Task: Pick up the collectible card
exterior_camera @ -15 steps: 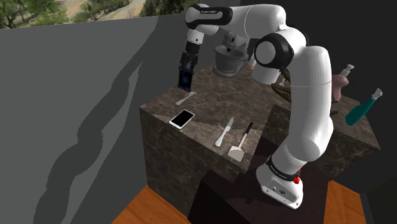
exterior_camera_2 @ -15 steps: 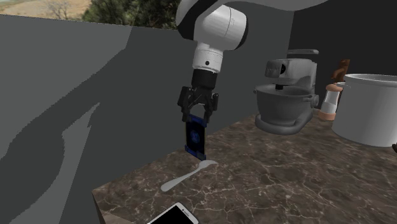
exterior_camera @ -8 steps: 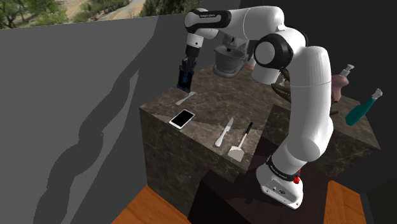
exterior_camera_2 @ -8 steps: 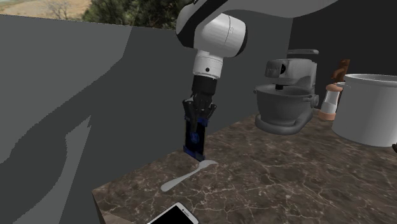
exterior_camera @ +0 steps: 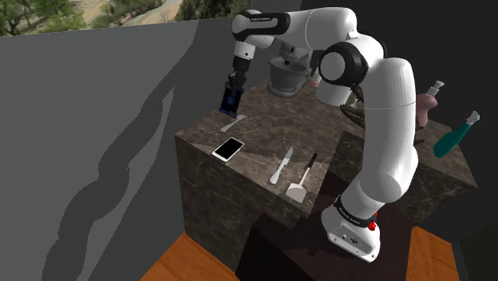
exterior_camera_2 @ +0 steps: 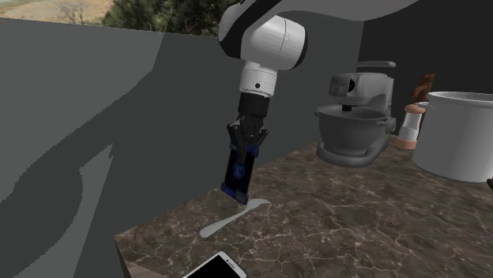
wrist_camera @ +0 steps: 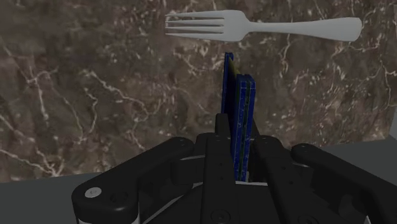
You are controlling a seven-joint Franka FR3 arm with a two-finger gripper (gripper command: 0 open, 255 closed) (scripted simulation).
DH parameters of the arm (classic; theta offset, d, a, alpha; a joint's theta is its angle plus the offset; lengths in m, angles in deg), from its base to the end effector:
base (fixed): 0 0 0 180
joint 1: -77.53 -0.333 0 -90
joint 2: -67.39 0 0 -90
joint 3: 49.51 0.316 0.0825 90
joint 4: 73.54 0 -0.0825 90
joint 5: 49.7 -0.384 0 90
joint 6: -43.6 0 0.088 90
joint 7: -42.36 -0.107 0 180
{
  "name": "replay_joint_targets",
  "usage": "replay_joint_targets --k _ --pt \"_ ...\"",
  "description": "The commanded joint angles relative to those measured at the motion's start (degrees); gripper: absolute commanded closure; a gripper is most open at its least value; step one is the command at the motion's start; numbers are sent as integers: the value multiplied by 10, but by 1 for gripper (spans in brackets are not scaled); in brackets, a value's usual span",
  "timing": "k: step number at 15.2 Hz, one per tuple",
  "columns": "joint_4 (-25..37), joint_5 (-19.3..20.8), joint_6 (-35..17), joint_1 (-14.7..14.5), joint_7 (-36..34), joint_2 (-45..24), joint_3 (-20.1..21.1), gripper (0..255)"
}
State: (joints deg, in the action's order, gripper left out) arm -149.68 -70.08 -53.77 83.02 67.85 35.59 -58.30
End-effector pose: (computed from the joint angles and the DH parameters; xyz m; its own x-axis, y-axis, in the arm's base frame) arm 0.6867 -0.1184 0.4034 0.9884 0.1416 -0.0541 0.1183 -0.9438 -0.3087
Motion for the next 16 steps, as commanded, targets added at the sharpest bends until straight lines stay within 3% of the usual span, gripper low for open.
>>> replay_joint_targets --k 1,16 --pt "9 1 10 1 -3 2 0 255" --pt "110 3 107 9 -30 1 0 255"
